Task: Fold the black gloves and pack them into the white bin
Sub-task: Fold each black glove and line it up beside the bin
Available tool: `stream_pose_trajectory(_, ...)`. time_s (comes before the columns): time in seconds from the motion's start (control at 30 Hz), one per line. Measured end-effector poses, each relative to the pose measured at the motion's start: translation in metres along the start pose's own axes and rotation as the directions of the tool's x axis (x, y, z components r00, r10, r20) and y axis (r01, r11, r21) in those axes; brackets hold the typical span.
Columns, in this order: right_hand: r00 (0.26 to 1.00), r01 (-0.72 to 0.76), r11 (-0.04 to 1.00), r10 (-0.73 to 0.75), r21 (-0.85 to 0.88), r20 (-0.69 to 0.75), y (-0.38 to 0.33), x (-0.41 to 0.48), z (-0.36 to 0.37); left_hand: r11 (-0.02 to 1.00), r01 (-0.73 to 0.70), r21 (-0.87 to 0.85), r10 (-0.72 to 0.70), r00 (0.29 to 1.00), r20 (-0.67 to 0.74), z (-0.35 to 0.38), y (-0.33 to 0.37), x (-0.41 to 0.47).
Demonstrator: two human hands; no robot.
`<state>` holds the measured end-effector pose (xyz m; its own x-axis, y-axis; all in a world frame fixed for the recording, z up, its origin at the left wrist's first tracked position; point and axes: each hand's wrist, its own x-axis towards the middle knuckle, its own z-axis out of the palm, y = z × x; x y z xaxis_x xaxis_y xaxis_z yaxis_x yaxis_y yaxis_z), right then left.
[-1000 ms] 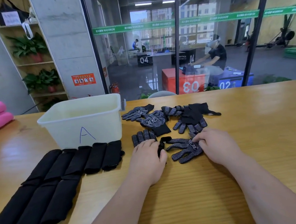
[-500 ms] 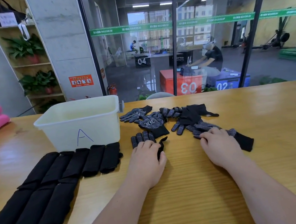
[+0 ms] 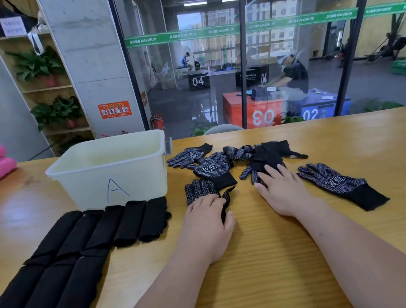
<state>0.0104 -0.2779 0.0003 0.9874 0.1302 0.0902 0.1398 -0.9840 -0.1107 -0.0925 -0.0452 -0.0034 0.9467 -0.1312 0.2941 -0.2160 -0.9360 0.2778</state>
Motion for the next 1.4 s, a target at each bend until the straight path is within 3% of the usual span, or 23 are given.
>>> stream_pose_trajectory(0.17,0.977,0.077,0.99,-0.051,0.12,-0.207,-0.001,0.007,-0.008,1.0,-0.002,0.005,0.002,1.0,0.008,0.001,-0.001,0.001)
stream_pose_trajectory(0.3,0.936,0.234,0.851,-0.067,0.47,-0.344,-0.001,-0.005,-0.03,1.0,0.0,0.005,0.0,1.0,0.011,0.0,0.0,0.0)
stream_pose_trajectory(0.37,0.929,0.232,0.665,0.066,0.71,-0.365,0.0,-0.018,-0.046,1.0,0.002,0.006,-0.002,1.0,0.013,-0.001,0.0,0.0)
stream_pose_trajectory(0.43,0.931,0.2,0.315,0.233,0.928,-0.28,0.004,-0.03,-0.057,1.0,0.005,0.004,-0.005,1.0,0.018,-0.002,0.001,0.001)
stream_pose_trajectory(0.47,0.934,0.161,0.214,0.284,0.964,-0.219,0.008,-0.034,-0.061,1.0,0.007,0.003,-0.007,1.0,0.019,-0.002,0.001,0.001)
stream_pose_trajectory(0.5,0.936,0.109,0.207,0.308,0.972,-0.171,0.014,-0.037,-0.062,1.0,0.009,0.003,-0.009,1.0,0.019,-0.002,0.001,0.001)
stream_pose_trajectory(0.53,0.938,0.033,0.292,0.322,0.956,-0.131,0.023,-0.039,-0.058,1.0,0.01,0.002,-0.01,1.0,0.02,-0.002,0.001,0.001)
stream_pose_trajectory(0.57,0.941,-0.039,0.448,0.318,0.893,-0.119,0.033,-0.04,-0.051,1.0,0.01,0.002,-0.01,1.0,0.022,-0.002,0.001,0.001)
stream_pose_trajectory(0.63,0.944,-0.144,0.765,0.296,0.628,-0.145,0.052,-0.041,-0.035,1.0,0.011,0.001,-0.011,1.0,0.022,-0.001,0.001,0.001)
stream_pose_trajectory(0.67,0.944,-0.152,0.833,0.282,0.533,-0.172,0.058,-0.041,-0.029,1.0,0.011,0.0,-0.011,1.0,0.018,0.0,0.001,0.001)
stream_pose_trajectory(0.77,0.938,-0.123,0.893,0.247,0.434,-0.242,0.065,-0.041,-0.02,1.0,0.008,-0.003,-0.008,1.0,0.011,0.001,0.0,0.001)
stream_pose_trajectory(0.9,0.961,-0.154,0.973,0.188,0.173,-0.201,0.055,-0.044,-0.019,1.0,0.012,-0.006,-0.011,1.0,0.009,0.001,0.0,0.001)
stream_pose_trajectory(1.0,0.969,-0.112,0.969,0.156,0.222,-0.193,0.051,-0.045,-0.023,1.0,0.009,0.0,-0.009,1.0,0.007,0.002,0.0,0.002)
stream_pose_trajectory(1.17,0.995,0.082,0.915,-0.051,0.395,-0.089,0.044,-0.053,-0.021,1.0,0.006,-0.004,-0.006,1.0,0.006,0.0,0.0,0.002)
stream_pose_trajectory(1.27,0.98,0.101,0.935,-0.035,0.34,-0.195,0.042,-0.051,-0.021,1.0,0.003,-0.01,-0.003,1.0,0.007,0.0,-0.001,0.001)
stream_pose_trajectory(1.4,0.968,0.135,0.973,-0.09,0.187,-0.233,0.032,-0.05,-0.031,1.0,0.003,-0.017,-0.003,1.0,0.009,-0.002,0.0,0.002)
